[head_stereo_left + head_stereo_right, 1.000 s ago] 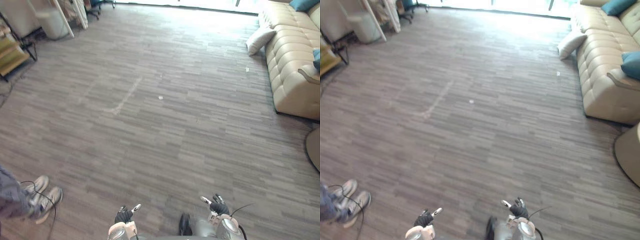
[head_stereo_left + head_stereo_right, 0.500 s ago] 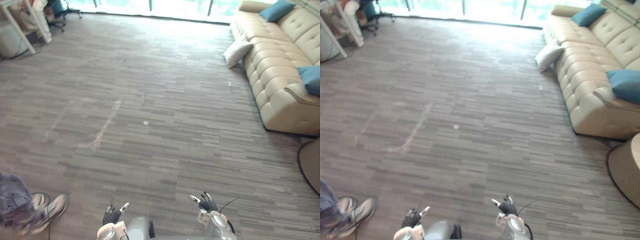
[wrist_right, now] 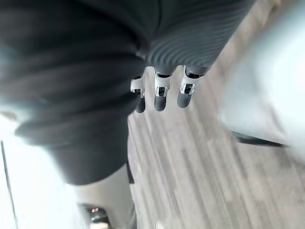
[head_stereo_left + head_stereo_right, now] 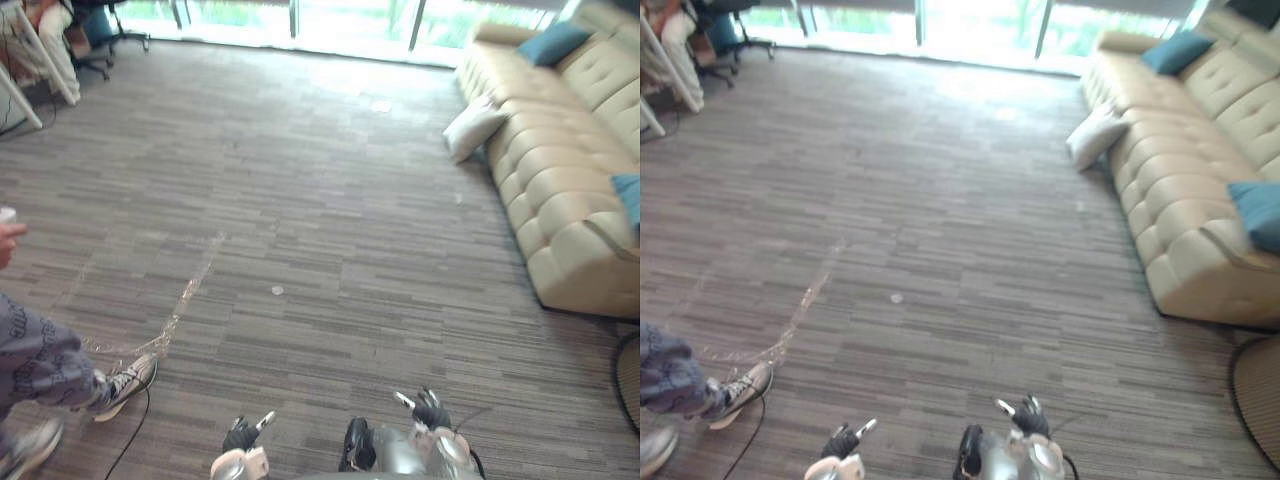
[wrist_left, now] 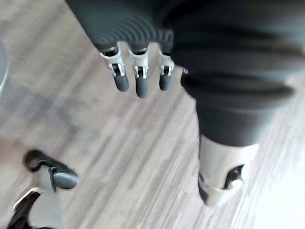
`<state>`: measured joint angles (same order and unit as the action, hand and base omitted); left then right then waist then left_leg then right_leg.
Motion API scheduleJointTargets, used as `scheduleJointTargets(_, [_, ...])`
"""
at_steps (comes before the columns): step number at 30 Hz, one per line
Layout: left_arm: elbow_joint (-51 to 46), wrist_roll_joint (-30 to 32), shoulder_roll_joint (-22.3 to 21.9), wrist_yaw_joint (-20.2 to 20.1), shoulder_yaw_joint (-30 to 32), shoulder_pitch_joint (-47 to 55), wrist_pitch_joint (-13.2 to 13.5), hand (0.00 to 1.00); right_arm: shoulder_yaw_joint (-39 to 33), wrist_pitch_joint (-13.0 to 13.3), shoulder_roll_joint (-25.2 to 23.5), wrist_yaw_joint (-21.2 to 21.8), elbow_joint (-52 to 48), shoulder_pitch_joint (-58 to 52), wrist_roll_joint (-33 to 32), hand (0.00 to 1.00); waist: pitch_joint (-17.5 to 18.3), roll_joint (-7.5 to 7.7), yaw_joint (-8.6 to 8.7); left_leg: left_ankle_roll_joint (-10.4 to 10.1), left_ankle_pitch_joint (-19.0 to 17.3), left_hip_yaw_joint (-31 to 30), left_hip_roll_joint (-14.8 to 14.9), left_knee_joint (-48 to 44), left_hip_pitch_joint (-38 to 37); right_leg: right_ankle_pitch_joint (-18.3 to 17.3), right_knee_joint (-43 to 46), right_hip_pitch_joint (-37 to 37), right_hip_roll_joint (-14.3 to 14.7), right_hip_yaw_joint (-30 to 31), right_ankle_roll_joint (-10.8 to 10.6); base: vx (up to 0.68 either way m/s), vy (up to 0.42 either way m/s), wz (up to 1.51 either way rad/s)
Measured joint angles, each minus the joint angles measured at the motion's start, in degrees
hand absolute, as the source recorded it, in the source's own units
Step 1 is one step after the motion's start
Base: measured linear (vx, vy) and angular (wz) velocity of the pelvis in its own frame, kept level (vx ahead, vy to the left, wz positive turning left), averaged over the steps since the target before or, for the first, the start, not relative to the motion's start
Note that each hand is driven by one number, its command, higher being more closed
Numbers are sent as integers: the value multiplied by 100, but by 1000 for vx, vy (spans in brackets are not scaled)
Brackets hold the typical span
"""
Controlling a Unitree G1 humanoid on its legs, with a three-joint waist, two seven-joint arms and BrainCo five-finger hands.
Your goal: Pick up cushions and gather them together orderly.
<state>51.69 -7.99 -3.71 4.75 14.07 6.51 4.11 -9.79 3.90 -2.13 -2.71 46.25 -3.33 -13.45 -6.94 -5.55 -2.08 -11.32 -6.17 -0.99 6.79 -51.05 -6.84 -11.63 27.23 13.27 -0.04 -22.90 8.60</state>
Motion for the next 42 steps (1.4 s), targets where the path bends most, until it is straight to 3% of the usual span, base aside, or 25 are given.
scheduleJointTargets(1, [-47,-2,18,5,43,-22,14,0,-21,-5,-74,-22,135,93,-6,0,-99,-126,-118,215,-256,157,230,-1009,588,-112,-256,-386,303,207,71,504,8,-90])
scheduleJointTargets(2, [-55,-2,40,14,54,-23,15,0,-28,-12,-129,-41,227,129,-12,0,-152,-80,-147,349,-413,232,275,-1227,815,-172,-367,-567,351,296,79,622,-16,-88])
scheduleJointTargets(3, [-76,-2,90,13,44,23,12,0,53,-73,-192,-52,342,157,-18,0,-259,109,-188,626,-699,452,284,-1267,1310,-210,-721,-1081,367,528,38,568,-52,-76])
scheduleJointTargets(4, [-296,-34,114,6,62,143,43,0,67,-86,-195,-65,421,126,-19,0,-256,274,-220,754,-868,690,284,-882,1730,-175,-1074,-1414,364,749,-86,566,-56,-83])
scheduleJointTargets(6, [-526,-76,116,34,83,255,69,0,-74,-88,-188,-109,418,118,-18,0,-271,374,-322,861,-1051,946,263,309,2216,-187,-1484,-1888,333,1110,-249,572,41,-94])
scheduleJointTargets(8, [-551,-86,82,36,124,253,68,0,-124,-91,-190,-133,416,115,-18,0,-245,355,-369,783,-951,933,171,1582,2503,-293,-1782,-2279,281,1428,-434,595,164,-88])
scheduleJointTargets(10, [-556,-111,52,41,181,255,73,0,-53,-103,-192,-134,445,89,-17,0,-174,389,-435,773,-56,782,-1,2656,2574,-470,-2036,-2701,130,1773,-716,715,311,-86])
scheduleJointTargets(11, [-546,-112,98,45,212,263,72,0,37,-118,-188,-129,480,83,-16,0,-19,499,-446,973,82,873,-149,2604,2542,-519,-2052,-2733,-34,1994,-802,688,311,-69])
scheduleJointTargets(14, [-471,-97,208,37,223,222,64,0,99,-107,-180,-99,409,52,-3,0,62,706,-444,1363,-248,1330,-257,2461,2239,-319,-929,-2333,-384,2362,-1115,652,296,-61])
scheduleJointTargets(15, [-400,-106,222,40,225,205,48,0,103,-105,-186,-81,410,45,-3,0,31,690,-457,1394,-358,1348,-278,2489,1991,-115,-125,-2091,-408,2419,-1294,517,271,-66])
scheduleJointTargets(16, [-372,-105,227,38,174,191,53,0,113,-104,-158,-53,409,30,4,0,-75,659,-446,1410,-553,1471,-275,2622,1434,162,1497,-1487,-453,2529,-1534,449,229,-51])
scheduleJointTargets(17, [-339,-101,232,31,114,190,44,0,113,-95,-133,-41,406,-17,5,0,-100,614,-419,1410,-685,1471,-288,2695,1190,135,2224,-1193,-469,2477,-1550,492,227,-35])
scheduleJointTargets(19, [-188,-95,246,29,39,88,33,0,135,-92,-121,-36,237,-220,13,0,-89,569,-364,1403,-1067,1471,-298,3053,544,-77,2915,-492,-513,2070,-1433,409,135,-14])
scheduleJointTargets(22, [-98,-89,326,22,28,22,17,0,57,-66,-123,16,104,-244,205,0,-142,674,-316,1376,-1404,1448,-333,3340,-33,-251,2191,273,-588,1227,-1221,397,48,4])
scheduleJointTargets(26, [89,-48,326,22,64,21,9,0,-122,-23,-123,46,67,-202,216,0,-132,646,-84,1142,-1724,1124,-374,3726,-743,135,269,531,-423,956,-1058,486,-28,48])
scheduleJointTargets(28, [102,-45,274,14,72,100,13,0,-68,-1,-115,40,106,-157,217,0,-79,581,-48,1058,-1786,768,-319,3705,-1022,448,271,479,-242,1089,-588,611,-100,68])
scheduleJointTargets(29, [117,-44,252,9,62,86,2,0,-57,-9,-94,44,162,-122,217,0,-68,528,-41,1059,-1786,637,-268,3477,-939,391,345,442,-246,1039,-597,694,-134,76])
scheduleJointTargets(30, [63,2,158,0,76,49,-2,0,-48,-22,8,47,241,-103,217,0,30,447,-43,836,-1634,291,-156,2257,-400,146,356,282,-258,835,-540,680,-181,51])
scheduleJointTargets(31, [32,2,67,3,114,51,2,0,-12,-37,56,42,212,-101,217,0,-13,274,-84,596,-1135,138,-109,1136,123,-34,232,34,-161,814,-536,669,-187,33])
scheduleJointTargets(33, [32,-28,31,-11,171,105,-5,0,47,-47,124,38,253,-55,209,0,-75,78,-169,545,-315,200,83,-443,827,-195,-176,-505,-2,969,-442,671,-91,-33])
scheduleJointTargets(35, [-44,-30,46,-9,178,98,-6,0,52,-61,29,33,420,27,208,0,-144,134,-181,755,-804,494,170,-968,1421,-273,-791,-1345,24,1108,-411,733,-17,-32])
scheduleJointTargets(37, [-232,-47,100,-5,169,128,20,0,105,-106,-60,26,447,-5,204,0,-151,300,-298,832,-1079,853,162,-509,1898,-269,-1272,-1923,-82,1224,-418,549,-14,-36])
scheduleJointTargets(39, [-361,-66,62,6,170,145,41,0,97,-115,-89,16,443,31,204,0,-171,328,-375,858,-1200,1169,155,449,2247,-267,-1478,-2260,-147,1332,-422,488,52,-43])
scheduleJointTargets(40, [-417,-75,55,7,181,157,54,0,94,-116,-103,-13,440,60,205,0,-177,324,-422,886,-1062,1229,114,1456,2490,-267,-1629,-2481,-198,1417,-422,654,198,-45])
scheduleJointTargets(42, [-472,-103,53,13,180,171,59,0,97,-114,-135,-31,447,91,208,0,-170,308,-441,781,-192,1116,54,2823,2643,-290,-1840,-2736,-205,1517,-463,541,209,-57])
